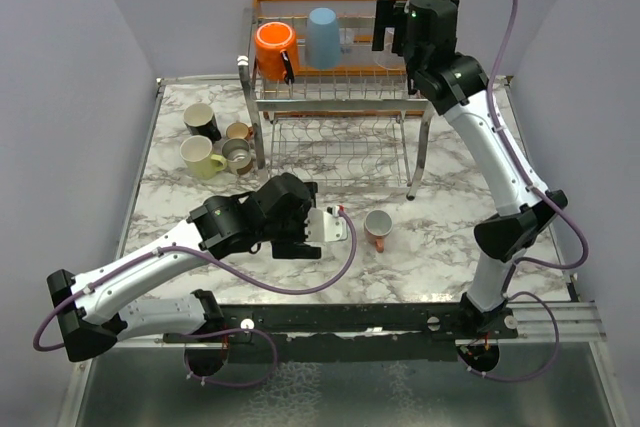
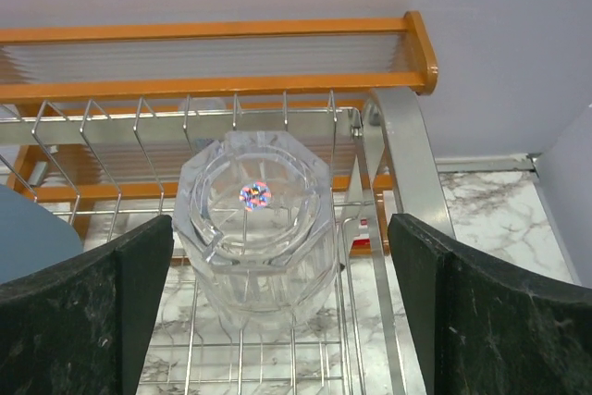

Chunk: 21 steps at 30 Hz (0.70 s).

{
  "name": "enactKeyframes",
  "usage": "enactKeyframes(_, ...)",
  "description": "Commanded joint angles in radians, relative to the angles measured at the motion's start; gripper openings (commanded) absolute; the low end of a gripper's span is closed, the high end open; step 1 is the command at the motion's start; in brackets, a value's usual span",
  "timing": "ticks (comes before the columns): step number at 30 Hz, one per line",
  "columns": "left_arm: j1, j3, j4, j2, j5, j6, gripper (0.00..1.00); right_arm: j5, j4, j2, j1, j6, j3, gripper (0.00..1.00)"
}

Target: Unload the cups from the dish rack

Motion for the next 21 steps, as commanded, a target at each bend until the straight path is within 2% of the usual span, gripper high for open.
enactKeyframes(1,-0.001,0.001,0.021,0.004,-0.029,-0.012,0.99,-0.130,-0.076,0.041,-0.052,0.023,0.073,1.00)
enactKeyframes(6,0.001,0.003,0.014,0.007,-0.034,-0.012,0.99,-0.149,-0.103,0.099,-0.060,0.020,0.155,1.00)
enactKeyframes(21,0.002,0.013,0.010,0.010,-0.026,-0.013,0.99,-0.257,-0.067,0.163,-0.060,0.052,0.128,0.91)
